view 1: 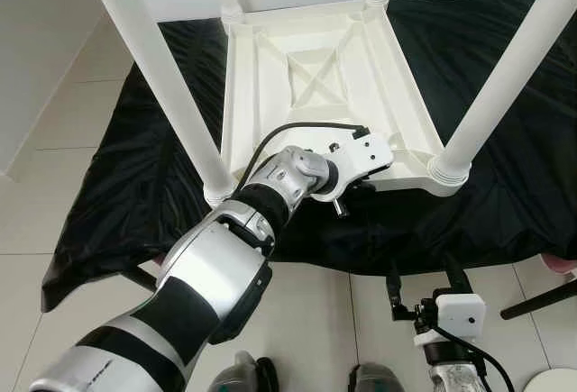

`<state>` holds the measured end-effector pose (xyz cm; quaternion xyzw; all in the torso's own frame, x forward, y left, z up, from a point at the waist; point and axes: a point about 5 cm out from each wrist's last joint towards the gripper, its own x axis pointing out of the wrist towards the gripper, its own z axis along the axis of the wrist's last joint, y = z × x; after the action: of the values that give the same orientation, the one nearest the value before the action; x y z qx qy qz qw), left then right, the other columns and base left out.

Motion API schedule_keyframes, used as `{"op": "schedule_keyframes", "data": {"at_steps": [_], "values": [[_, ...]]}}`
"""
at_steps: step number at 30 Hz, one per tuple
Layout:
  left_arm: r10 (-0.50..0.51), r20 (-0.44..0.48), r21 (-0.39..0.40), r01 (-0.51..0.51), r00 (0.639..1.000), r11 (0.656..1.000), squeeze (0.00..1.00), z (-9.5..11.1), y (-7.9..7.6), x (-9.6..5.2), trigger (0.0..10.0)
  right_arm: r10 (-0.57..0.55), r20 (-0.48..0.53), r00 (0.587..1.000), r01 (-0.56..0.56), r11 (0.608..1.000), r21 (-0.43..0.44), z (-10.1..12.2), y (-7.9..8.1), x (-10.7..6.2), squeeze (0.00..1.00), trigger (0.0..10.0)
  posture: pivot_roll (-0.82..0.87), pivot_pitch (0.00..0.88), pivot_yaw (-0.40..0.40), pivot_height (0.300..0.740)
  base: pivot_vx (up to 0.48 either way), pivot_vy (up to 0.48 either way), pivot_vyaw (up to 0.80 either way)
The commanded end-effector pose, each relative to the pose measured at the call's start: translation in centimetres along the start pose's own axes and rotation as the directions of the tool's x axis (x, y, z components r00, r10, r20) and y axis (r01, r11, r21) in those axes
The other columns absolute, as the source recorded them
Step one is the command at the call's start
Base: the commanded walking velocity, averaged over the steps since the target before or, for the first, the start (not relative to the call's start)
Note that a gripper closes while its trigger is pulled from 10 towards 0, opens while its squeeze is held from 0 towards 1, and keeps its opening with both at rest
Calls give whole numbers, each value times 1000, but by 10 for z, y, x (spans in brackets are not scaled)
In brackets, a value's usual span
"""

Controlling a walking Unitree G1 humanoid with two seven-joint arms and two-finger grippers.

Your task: Building children table

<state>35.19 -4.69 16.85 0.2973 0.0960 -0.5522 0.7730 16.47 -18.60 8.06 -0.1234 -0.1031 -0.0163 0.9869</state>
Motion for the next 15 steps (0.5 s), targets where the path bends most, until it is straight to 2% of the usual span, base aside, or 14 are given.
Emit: {"op": "schedule_keyframes", "data": {"at_steps": [1,5,6,10,11,13,14,15], "values": [[0,-79,-11,-1,997,1000,0,-21,-7,2,10000,7,-15,1000,-7,1000,7,-1,2,-2,0,10000,-194,120,156,740,0,0,0],[-3,-100,23,5,995,1000,0,-24,-8,2,10000,8,-5,1000,-8,1000,2,1,0,0,0,10000,-196,118,158,740,0,0,0],[-17,-101,24,20,995,1000,0,-25,-10,2,6627,7,-3,1000,-7,1000,0,2,-1,1,0,10000,-197,117,159,740,0,0,0],[-22,-104,32,26,994,999,0,-26,-10,2,6314,6,-2,1000,-6,1000,-1,2,0,1,0,10000,-197,116,160,740,0,0,0],[-26,-106,31,29,994,999,0,-26,-10,2,3608,5,0,1000,-5,1000,0,2,0,1,0,10000,-199,114,161,740,0,0,0],[-32,-107,28,35,994,999,0,-27,-11,2,3216,4,3,1000,-4,1000,-1,3,0,2,0,10000,-200,112,163,740,0,0,0],[-42,-106,24,45,993,999,0,-27,-12,2,627,2,8,1000,-2,1000,-2,4,-1,2,0,10000,-200,111,164,740,0,0,0],[-50,-102,26,53,994,998,0,-27,-12,2,0,-2,16,1000,2,1000,-3,6,-2,3,0,10000,-200,110,165,740,0,0,0]]}}
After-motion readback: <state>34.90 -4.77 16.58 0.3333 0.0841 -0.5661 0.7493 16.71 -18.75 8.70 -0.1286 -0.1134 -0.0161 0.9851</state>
